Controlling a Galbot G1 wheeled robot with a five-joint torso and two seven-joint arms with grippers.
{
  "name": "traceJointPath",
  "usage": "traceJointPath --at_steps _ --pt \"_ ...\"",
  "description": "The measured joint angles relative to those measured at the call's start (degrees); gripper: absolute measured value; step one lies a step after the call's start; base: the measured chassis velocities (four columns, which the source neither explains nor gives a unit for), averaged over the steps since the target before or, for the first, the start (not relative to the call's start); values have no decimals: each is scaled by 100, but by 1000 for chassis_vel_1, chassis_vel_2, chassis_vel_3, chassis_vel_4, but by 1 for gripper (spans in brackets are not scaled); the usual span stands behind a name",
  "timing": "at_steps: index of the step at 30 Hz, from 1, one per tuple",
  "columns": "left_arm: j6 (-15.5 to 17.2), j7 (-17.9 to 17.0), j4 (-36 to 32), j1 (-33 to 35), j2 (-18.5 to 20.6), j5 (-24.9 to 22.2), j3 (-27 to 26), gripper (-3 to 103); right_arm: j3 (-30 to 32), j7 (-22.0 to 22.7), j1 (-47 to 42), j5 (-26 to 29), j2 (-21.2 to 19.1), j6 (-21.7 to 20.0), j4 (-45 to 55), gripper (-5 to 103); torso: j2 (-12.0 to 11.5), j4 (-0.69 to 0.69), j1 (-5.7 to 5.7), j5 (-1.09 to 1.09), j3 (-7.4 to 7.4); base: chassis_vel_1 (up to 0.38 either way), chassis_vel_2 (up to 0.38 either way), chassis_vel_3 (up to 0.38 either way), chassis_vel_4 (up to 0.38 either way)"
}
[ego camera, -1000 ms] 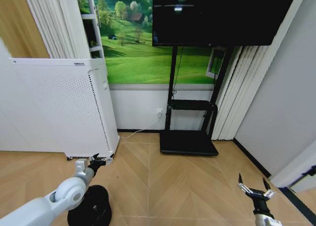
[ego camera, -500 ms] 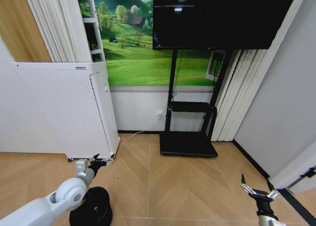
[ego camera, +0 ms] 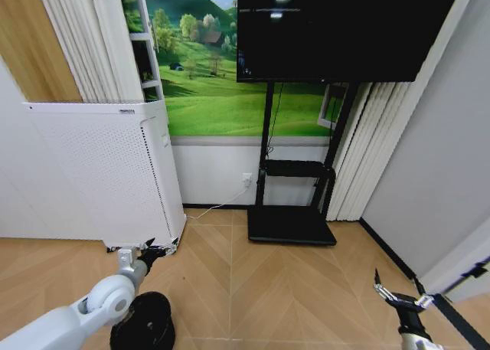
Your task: Pick up the trash bin and place the garbage on the floor into it.
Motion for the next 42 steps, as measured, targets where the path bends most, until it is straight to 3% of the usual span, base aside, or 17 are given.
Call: traceJointPath --at_steps 21,27,42 --pt "2 -69 -60 55 -33 26 -27 100 70 -2 -94 -158 70 50 17 100 508 0 207 0 300 0 0 0 0" --pt "-41 -117 0 76 -96 347 -13 100 74 -6 -97 -161 68 51 12 100 676 0 275 0 398 0 0 0 0" --pt "-180 -138 13 134 -168 462 3 100 71 77 -88 -256 129 39 18 100 710 0 293 0 419 0 0 0 0"
